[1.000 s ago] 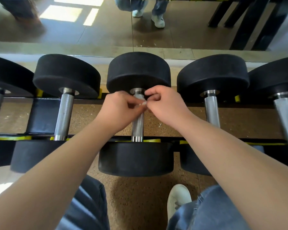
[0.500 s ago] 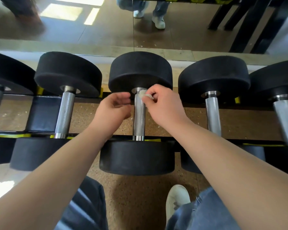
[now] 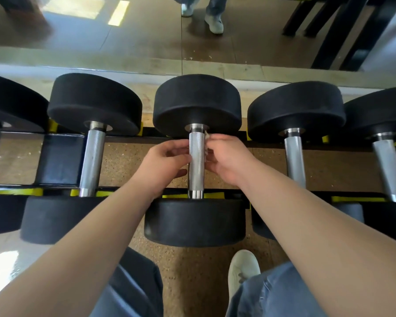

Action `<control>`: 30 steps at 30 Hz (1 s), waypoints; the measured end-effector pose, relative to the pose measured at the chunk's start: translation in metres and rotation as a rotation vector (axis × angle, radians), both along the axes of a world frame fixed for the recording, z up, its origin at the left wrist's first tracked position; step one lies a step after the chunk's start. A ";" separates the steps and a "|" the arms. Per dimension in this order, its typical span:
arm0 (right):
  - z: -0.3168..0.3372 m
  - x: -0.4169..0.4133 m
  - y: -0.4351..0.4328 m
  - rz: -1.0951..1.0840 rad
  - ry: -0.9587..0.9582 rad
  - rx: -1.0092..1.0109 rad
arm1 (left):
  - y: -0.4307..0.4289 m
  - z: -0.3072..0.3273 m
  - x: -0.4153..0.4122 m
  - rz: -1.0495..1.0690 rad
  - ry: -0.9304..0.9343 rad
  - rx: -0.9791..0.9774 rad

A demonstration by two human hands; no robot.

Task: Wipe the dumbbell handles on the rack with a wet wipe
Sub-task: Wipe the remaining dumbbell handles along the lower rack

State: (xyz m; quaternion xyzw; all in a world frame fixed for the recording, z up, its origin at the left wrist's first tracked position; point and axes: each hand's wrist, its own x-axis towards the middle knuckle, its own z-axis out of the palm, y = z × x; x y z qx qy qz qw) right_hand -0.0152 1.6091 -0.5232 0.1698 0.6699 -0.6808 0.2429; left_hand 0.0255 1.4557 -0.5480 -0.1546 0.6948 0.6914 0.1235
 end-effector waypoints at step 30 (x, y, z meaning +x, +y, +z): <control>0.038 0.045 -0.119 0.338 0.250 0.305 | -0.169 0.048 0.037 0.038 0.147 -0.676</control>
